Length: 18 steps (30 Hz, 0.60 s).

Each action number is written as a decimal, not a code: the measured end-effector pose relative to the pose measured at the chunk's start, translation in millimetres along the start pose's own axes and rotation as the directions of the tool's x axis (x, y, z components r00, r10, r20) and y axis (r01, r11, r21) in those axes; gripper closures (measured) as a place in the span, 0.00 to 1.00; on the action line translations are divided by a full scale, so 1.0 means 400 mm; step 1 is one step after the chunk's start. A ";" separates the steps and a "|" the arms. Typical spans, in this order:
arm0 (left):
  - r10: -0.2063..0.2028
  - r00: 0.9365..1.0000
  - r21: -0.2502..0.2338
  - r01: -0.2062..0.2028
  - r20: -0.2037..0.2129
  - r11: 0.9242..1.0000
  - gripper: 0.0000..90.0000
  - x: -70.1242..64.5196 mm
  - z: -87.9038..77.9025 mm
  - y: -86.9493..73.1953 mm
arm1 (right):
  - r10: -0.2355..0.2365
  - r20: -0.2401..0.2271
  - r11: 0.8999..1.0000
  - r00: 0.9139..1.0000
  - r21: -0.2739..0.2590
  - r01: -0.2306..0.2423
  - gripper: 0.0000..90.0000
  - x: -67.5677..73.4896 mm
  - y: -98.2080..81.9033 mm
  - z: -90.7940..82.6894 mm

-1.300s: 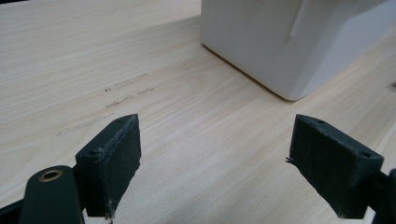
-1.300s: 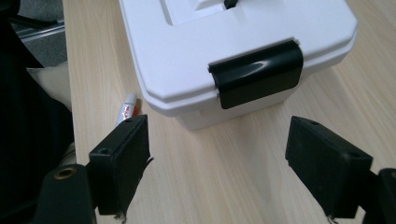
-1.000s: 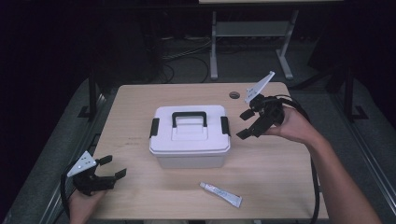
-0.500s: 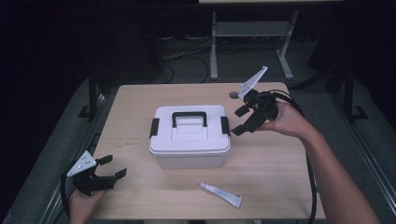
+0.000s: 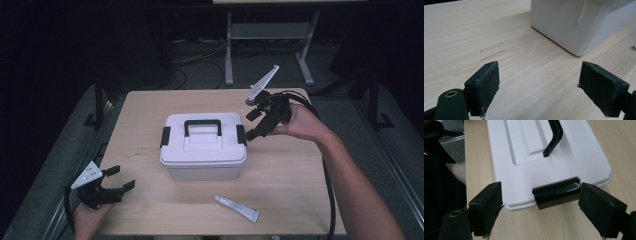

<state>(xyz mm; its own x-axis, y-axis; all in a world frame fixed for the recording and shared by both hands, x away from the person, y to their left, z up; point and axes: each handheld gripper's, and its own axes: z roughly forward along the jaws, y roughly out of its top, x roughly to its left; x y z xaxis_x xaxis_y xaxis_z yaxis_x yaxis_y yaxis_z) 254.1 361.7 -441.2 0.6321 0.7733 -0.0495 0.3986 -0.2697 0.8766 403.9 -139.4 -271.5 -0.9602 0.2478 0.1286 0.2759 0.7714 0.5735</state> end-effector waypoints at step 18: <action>-0.007 1.000 -0.011 0.007 -0.002 1.000 0.18 0.003 -0.006 0.000 | -0.023 -0.024 1.000 0.999 0.018 0.024 0.21 -0.012 0.068 0.024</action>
<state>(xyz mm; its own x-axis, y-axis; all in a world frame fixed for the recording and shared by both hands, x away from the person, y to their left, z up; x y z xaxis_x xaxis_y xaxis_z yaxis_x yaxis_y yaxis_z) 253.3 364.0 -440.3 0.6283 0.7760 -0.0545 0.3955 -0.2583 0.8814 416.5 -113.8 -264.2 -0.9671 0.2156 0.1346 0.2538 0.7873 0.5620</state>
